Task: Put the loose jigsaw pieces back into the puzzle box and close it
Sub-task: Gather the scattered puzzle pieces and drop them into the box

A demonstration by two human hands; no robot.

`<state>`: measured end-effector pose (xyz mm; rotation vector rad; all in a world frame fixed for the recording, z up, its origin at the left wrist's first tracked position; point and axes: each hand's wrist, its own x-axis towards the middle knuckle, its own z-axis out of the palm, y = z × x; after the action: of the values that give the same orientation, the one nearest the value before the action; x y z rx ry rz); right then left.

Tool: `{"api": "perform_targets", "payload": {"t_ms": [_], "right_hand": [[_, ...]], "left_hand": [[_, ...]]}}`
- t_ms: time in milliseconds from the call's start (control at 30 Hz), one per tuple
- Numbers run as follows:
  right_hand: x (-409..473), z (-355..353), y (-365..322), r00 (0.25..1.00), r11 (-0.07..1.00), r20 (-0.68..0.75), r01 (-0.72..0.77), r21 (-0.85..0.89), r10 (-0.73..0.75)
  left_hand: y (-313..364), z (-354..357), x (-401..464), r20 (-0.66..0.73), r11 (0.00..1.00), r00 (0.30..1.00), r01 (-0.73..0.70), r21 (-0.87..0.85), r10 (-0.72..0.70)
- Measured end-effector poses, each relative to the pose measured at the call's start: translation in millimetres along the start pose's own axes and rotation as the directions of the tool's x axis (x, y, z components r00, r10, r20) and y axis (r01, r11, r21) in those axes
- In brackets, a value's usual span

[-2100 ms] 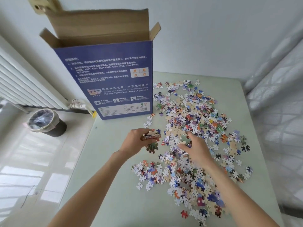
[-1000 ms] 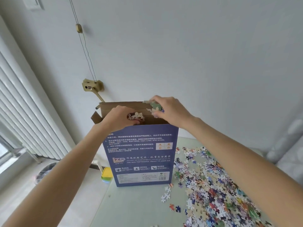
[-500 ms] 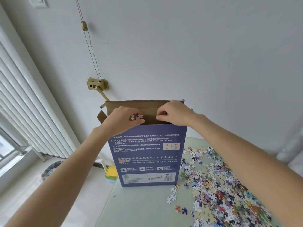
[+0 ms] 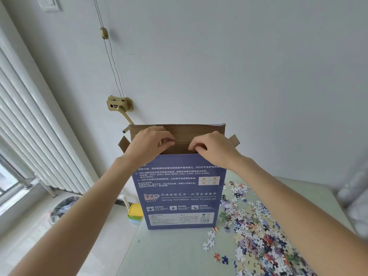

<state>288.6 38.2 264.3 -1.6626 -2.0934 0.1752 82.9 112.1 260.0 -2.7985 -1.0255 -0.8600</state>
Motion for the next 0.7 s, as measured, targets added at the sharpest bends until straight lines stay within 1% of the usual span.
{"api": "perform_targets", "payload": {"t_ms": [100,167,233,300,367,400,467,533,567,600,633,667,700], "right_hand": [[-4.2,2.7,-0.6,0.997,1.000,-0.072,0.023,0.009,-0.022],[-6.7,6.2,0.5,0.995,0.999,-0.092,0.035,0.003,-0.035],[-10.8,6.3,-1.5,0.987,0.997,-0.142,0.074,0.001,-0.073],[-19.6,2.3,-6.1,0.950,0.987,-0.266,0.157,-0.038,-0.162],[-42.6,2.2,-10.2,0.878,0.969,-0.411,0.212,-0.124,-0.245],[-60.2,6.2,-10.4,0.852,0.964,-0.452,0.213,-0.160,-0.263],[-98.0,22.7,-4.9,0.844,0.968,-0.478,0.177,-0.177,-0.241],[-145.9,50.1,8.7,0.900,0.984,-0.406,0.113,-0.140,-0.161],[-163.0,62.8,15.5,0.928,0.990,-0.354,0.074,-0.118,-0.112],[-185.7,76.9,22.9,0.959,0.996,-0.279,0.014,-0.092,-0.040],[-208.7,90.3,30.8,0.980,0.995,-0.192,-0.065,-0.074,0.049],[-225.9,102.1,36.9,0.987,0.988,-0.093,-0.141,-0.065,0.134],[-246.1,114.0,44.3,0.977,0.975,0.007,-0.213,-0.065,0.214]], "left_hand": [[0.7,4.1,-0.2,-0.012,1.000,1.000,-0.018,-0.002,0.018],[2.8,6.3,-2.7,-0.037,0.999,0.999,-0.034,0.006,0.034],[9.1,5.6,-7.5,-0.114,0.995,0.989,-0.087,0.058,0.093],[21.9,3.4,-13.9,-0.240,0.977,0.950,-0.175,0.121,0.200],[42.0,6.7,-29.8,-0.349,0.967,0.902,-0.226,0.122,0.255],[53.9,12.5,-41.9,-0.378,0.968,0.892,-0.230,0.096,0.249],[76.7,30.3,-68.6,-0.402,0.974,0.892,-0.228,-0.007,0.206],[100.9,58.3,-103.7,-0.331,0.971,0.935,-0.188,-0.150,0.130],[107.6,70.0,-116.2,-0.268,0.971,0.959,-0.148,-0.185,0.095],[116.9,85.2,-131.9,-0.163,0.972,0.985,-0.088,-0.216,0.054],[125.3,102.9,-146.7,-0.018,0.972,1.000,-0.001,-0.237,-0.003],[128.0,117.2,-158.3,0.162,0.968,0.984,0.109,-0.227,-0.073],[131.4,134.2,-171.7,0.354,0.958,0.925,0.217,-0.187,-0.140]]}}
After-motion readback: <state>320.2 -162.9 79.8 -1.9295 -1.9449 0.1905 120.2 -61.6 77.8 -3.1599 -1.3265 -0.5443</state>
